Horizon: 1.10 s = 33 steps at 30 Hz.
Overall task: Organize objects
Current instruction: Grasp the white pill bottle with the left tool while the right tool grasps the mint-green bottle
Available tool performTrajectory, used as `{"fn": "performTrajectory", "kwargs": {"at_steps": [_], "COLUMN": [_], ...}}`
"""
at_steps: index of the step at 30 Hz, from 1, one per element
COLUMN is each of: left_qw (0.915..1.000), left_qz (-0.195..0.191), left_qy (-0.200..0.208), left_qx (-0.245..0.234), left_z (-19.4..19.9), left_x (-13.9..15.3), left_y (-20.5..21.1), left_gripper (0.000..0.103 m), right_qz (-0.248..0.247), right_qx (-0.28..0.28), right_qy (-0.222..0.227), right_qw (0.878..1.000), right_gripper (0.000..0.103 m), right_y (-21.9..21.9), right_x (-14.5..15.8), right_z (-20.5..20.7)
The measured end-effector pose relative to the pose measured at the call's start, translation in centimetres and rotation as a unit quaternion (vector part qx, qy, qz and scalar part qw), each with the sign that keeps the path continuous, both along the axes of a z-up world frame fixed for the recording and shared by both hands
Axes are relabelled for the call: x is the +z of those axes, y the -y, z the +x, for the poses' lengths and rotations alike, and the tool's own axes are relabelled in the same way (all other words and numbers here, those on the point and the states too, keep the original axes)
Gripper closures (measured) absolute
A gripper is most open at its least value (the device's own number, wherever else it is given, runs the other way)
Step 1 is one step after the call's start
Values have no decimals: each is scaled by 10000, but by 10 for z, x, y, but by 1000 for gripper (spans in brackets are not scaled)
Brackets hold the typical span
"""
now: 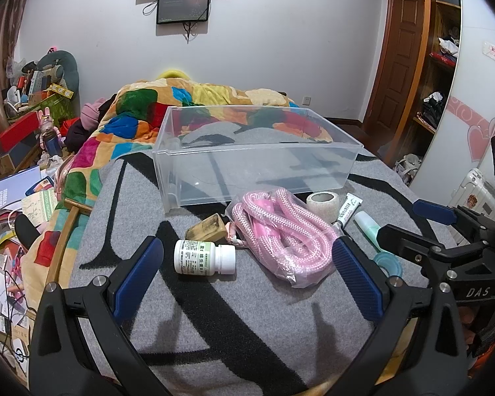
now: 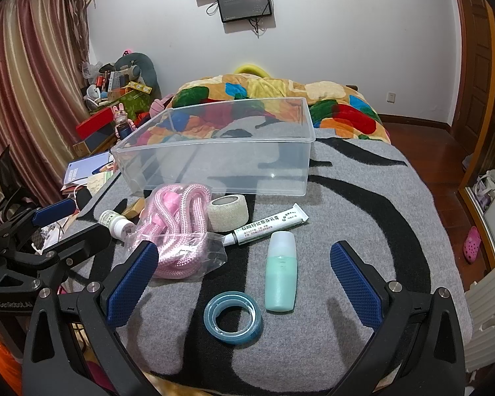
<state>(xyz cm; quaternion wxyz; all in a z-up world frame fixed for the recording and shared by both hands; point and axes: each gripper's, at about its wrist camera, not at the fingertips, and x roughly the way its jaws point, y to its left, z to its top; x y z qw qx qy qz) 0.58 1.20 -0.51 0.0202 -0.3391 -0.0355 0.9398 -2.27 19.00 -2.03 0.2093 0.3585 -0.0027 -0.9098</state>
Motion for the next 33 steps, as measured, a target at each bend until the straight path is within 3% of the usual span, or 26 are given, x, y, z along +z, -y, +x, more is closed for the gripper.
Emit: {"fn": "performTrajectory", "kwargs": {"at_steps": [8, 11, 18, 23, 27, 30, 32, 33], "left_qw": [9999, 9999, 9991, 9979, 9974, 9982, 9986, 9986], "left_qz": [20, 27, -44, 49, 149, 135, 87, 50], "left_qy": [-39, 65, 303, 548, 610, 507, 469, 471], "left_qx": [118, 127, 280, 352, 354, 286, 220, 222], "left_z": [-1, -5, -15, -24, -27, -24, -23, -23], "left_x": [-1, -5, -24, -42, -50, -48, -47, -47], "left_y": [12, 18, 30, 41, 45, 43, 39, 38], "left_gripper": [1, 17, 18, 18, 32, 41, 51, 51], "right_qz": [85, 106, 57, 122, 216, 266, 272, 262], "right_qx": [-102, -142, -188, -115, -46, -9, 11, 5], "right_qy": [-2, -13, 194, 560, 637, 588, 580, 574], "right_qw": [9999, 9998, 9996, 9983, 9977, 9979, 9979, 9980], "right_gripper": [0, 2, 23, 45, 59, 75, 80, 80], "right_y": [-3, -8, -18, -19, -16, -17, -17, -17], "right_x": [-3, -5, -14, -33, -42, -40, -40, -40], "right_z": [-3, -7, -18, -29, -30, -29, -29, -28]}}
